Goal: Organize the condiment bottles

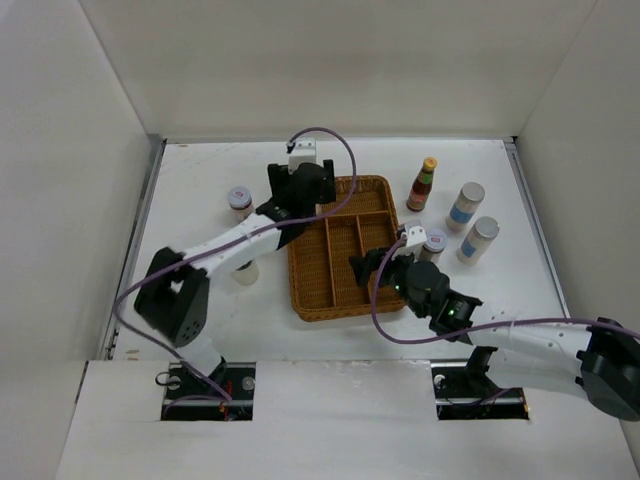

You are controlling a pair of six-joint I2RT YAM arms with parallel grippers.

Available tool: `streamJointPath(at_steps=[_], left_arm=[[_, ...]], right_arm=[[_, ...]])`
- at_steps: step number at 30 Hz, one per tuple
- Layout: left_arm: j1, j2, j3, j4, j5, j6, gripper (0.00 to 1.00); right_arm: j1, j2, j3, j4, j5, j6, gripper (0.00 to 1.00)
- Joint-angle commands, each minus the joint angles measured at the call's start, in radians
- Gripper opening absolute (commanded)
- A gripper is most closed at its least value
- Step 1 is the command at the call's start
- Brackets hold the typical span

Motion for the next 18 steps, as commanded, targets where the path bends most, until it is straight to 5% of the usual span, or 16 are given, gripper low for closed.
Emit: streamJointPath(at_steps=[1,10,18], left_arm=[[-0.019,-0.243,-0.075,0.077,-0.099,0.042,0.98],[-0.083,-0.696,-0.423,-0.295,-0.333,-0.097,0.97],[-0.011,-0.796,-0.533,-0.486,-0.232,-0.271,0.95]], right_arm=[[-0.004,-0.035,0.003,0.049,0.019,0.006,0.89],[-0.007,-0.026,0.008,0.045,0.013,0.009,0.92],[-0.006,0.000,0.020,0.032,0.014,0.008,0.93]])
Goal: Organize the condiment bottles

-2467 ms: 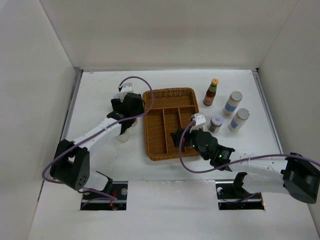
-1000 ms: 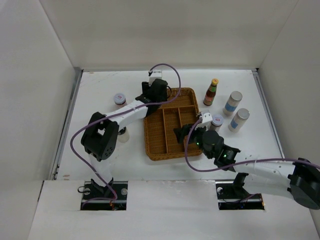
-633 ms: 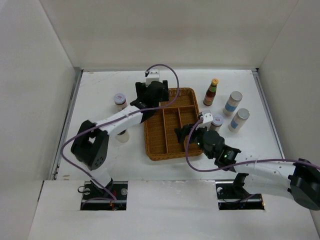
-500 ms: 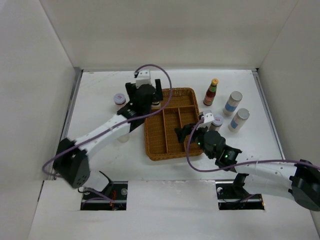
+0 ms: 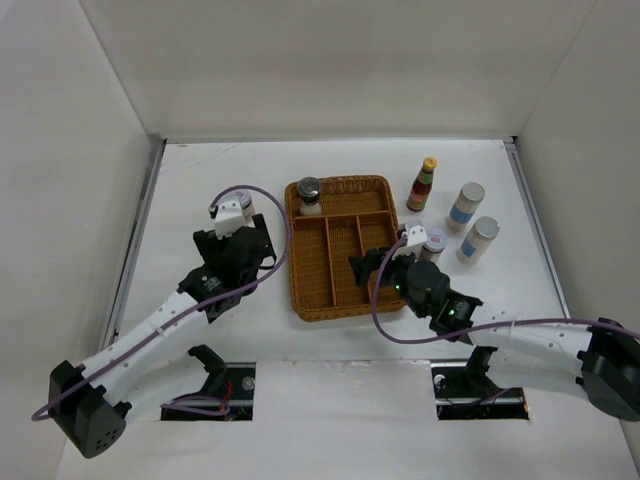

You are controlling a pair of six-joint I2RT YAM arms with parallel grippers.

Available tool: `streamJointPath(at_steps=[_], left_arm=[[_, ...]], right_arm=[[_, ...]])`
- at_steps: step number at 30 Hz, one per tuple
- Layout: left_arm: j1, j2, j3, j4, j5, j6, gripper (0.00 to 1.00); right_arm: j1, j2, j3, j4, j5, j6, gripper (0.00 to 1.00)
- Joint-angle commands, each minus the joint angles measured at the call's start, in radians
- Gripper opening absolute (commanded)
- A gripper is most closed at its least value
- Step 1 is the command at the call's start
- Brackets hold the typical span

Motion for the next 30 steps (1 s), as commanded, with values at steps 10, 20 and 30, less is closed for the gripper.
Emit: streamJointPath(at_steps=[10,20,30], left_arm=[[0.093,0.108,-0.114,0.047,0.096,-0.094,0.87],[0.106,0.168,-0.136,0.133,0.121,-0.085,0.58],[-0.046,0.076,0.121,0.061,0.101,0.003,0.41]], right_arm=[[-0.005,0.020,0.026,0.036,0.011,0.007,0.94],[0.000,0.023,0.031,0.031,0.018,-0.001,0.94],[-0.022,-0.038,0.000,0.033,0.046,0.028,0.93]])
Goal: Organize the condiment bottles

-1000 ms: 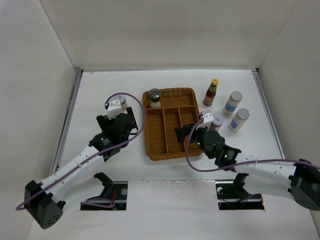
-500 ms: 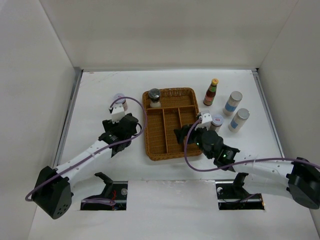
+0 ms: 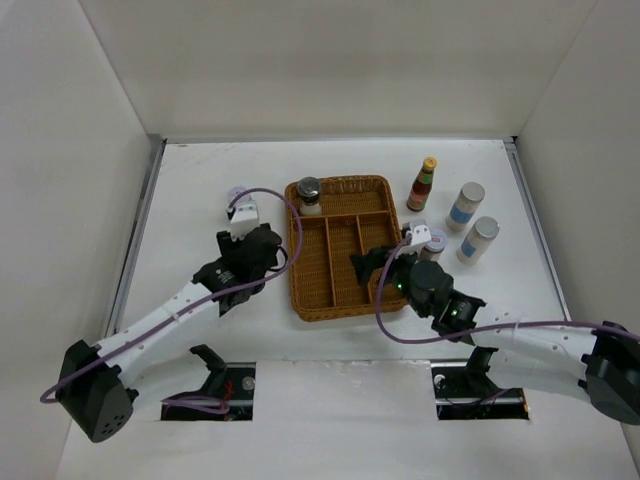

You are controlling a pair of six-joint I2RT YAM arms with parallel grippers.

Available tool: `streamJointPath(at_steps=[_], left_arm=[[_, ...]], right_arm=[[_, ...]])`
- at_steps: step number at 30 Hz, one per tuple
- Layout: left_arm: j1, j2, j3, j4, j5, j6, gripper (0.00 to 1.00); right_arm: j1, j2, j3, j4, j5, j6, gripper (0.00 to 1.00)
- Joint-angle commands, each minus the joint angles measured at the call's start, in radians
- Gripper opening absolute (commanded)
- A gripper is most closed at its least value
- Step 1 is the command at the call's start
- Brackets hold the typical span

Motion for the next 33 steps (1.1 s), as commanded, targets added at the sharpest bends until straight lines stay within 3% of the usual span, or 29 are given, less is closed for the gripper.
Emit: streamJointPath(at_steps=[1,6,9,15,21,30,32,33], left_arm=[[-0.110,0.012,0.234,0.088,-0.020,0.062,0.41],[-0.227,0.253,0.430,0.265,0.003,0.132,0.41],[-0.215,0.396,0.539,0.363,0.065,0.162,0.41],[-0.132,0.724,0.821,0.451,0.220,0.177,0.42],[-0.099,0.987,1.068,0.454,0.290,0.182,0.43],[-0.109,1.195,1.190,0.414,0.303,0.212,0.46],[-0.115,1.206,1.182,0.416,0.293,0.211,0.51],[-0.120,1.209,1.181,0.416,0.287,0.211,0.59]], right_arm=[[-0.039,-0.013,0.000,0.026,0.057,0.033,0.93],[-0.133,-0.068,-0.039,-0.019,0.113,0.125,0.94],[-0.181,-0.143,-0.098,0.027,0.107,0.159,0.93],[-0.188,-0.282,-0.139,0.018,0.152,0.158,0.80],[-0.193,-0.311,-0.149,0.014,0.177,0.153,0.82],[-0.188,-0.286,-0.139,0.024,0.177,0.149,0.84],[-0.188,-0.300,-0.142,0.017,0.183,0.149,0.85],[-0.188,-0.299,-0.142,0.014,0.183,0.149,0.86]])
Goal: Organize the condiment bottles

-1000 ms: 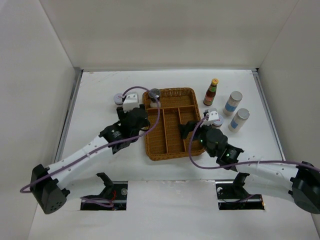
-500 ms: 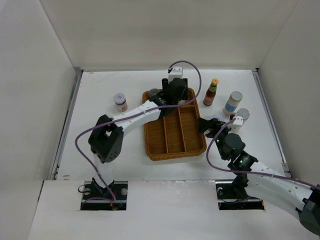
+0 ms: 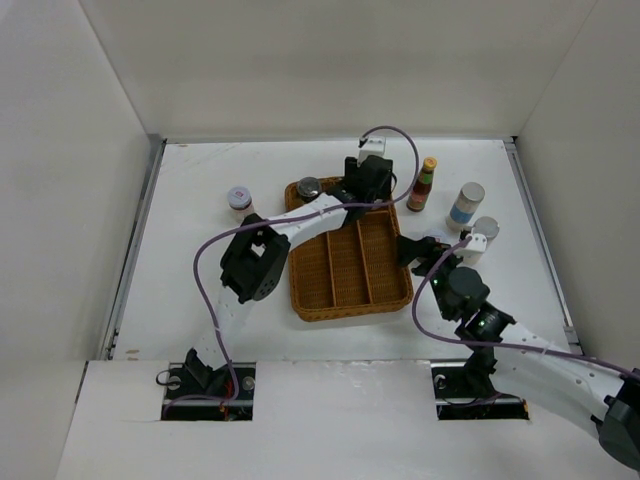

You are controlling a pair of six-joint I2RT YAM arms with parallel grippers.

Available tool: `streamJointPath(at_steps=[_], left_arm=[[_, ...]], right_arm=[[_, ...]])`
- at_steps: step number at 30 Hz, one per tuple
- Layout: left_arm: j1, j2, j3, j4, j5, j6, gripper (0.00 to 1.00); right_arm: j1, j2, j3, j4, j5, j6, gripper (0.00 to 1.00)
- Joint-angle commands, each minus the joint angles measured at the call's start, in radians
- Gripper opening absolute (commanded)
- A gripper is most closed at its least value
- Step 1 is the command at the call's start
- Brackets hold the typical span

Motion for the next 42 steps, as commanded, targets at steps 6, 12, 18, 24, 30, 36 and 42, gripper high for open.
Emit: streamJointPath(at_steps=[6,12,18,24,30,36,42], left_arm=[[-0.037,-0.085,0.018,0.073,-0.039,0.028,0.90],[-0.051,-0.305,-0.097,0.130,-0.080,0.071,0.91],[0.018,-0.605,-0.387,0.145,-0.192,0.071,0.91],[0.230,-0.786,-0.697,0.105,-0.225,-0.026,0.91],[0.405,-0.726,-0.810,0.110,-0.171,-0.098,0.89],[0.460,-0.614,-0.743,0.115,-0.133,-0.098,0.89],[0.498,-0.550,-0.708,0.101,-0.142,-0.094,0.88]], right_arm=[[-0.002,-0.006,0.016,0.020,0.027,0.004,0.86],[-0.002,-0.038,0.009,0.020,0.030,0.003,0.86],[-0.002,-0.010,0.020,0.020,0.013,0.000,0.85],[0.038,0.047,0.048,0.023,0.008,-0.015,0.86],[0.059,0.097,0.065,0.033,-0.007,-0.032,0.91],[0.061,0.159,0.077,0.052,-0.045,-0.038,0.92],[0.063,0.159,0.075,0.063,-0.070,-0.034,0.94]])
